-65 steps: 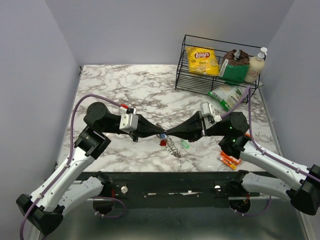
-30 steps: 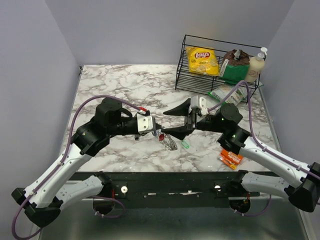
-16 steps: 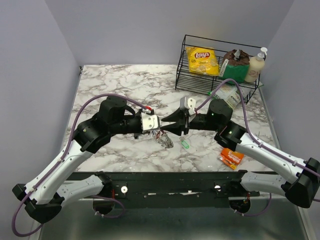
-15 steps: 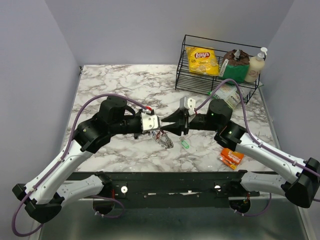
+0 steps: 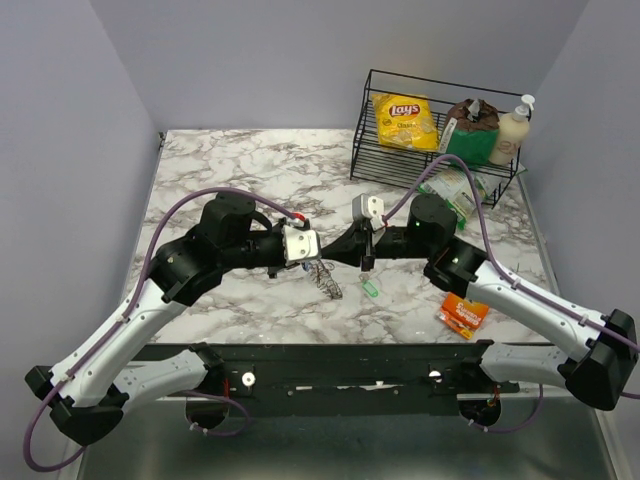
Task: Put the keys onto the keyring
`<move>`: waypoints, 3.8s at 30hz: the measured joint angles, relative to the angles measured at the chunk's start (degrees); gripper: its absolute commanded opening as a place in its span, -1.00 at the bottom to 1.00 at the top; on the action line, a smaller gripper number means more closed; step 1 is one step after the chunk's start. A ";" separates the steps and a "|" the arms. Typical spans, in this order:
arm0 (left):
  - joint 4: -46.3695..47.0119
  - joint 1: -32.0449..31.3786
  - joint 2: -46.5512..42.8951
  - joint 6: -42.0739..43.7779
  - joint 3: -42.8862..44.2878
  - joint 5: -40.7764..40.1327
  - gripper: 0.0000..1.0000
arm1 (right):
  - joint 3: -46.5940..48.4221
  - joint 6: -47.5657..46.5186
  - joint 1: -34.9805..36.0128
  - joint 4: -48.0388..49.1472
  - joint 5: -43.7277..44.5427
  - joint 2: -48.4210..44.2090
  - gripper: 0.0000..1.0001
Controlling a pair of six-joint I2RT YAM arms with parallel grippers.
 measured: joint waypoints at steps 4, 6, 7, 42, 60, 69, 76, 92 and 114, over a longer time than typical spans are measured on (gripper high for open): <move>-0.20 -0.02 0.02 -0.20 0.00 -0.39 -1.00 | 0.09 -0.02 0.00 -0.17 -0.28 0.24 -0.99; -0.22 -0.02 0.00 -0.24 0.00 -0.50 -0.96 | 0.09 0.00 0.00 -0.17 -0.28 0.24 -0.99; -0.22 -0.04 0.00 -0.31 0.00 -0.59 -0.86 | 0.09 0.00 0.00 -0.15 -0.26 0.24 -0.99; 15.02 12.04 -6.45 -12.22 -2.75 18.36 -0.03 | -8.41 18.21 -1.25 26.58 -7.26 -7.93 -0.99; 20.11 12.37 -4.68 -15.30 -4.33 28.55 0.01 | -8.48 20.90 -1.60 29.49 -7.72 -6.19 -0.99; 17.57 12.37 -4.94 -14.78 -4.31 29.49 0.01 | -8.79 21.27 -1.66 30.84 -5.44 -6.19 -0.99; 17.09 12.37 -5.46 -14.29 -4.87 28.79 0.03 | -8.90 22.14 -1.66 32.11 -5.22 -6.08 -0.99; 25.51 9.60 -5.38 -18.64 -7.32 27.67 -0.09 | -8.90 22.69 -1.66 32.57 -5.25 -5.27 -0.99; 23.06 7.10 -4.57 -15.80 -6.97 21.90 -0.83 | -9.25 22.86 -2.14 32.85 -5.20 -5.01 -0.99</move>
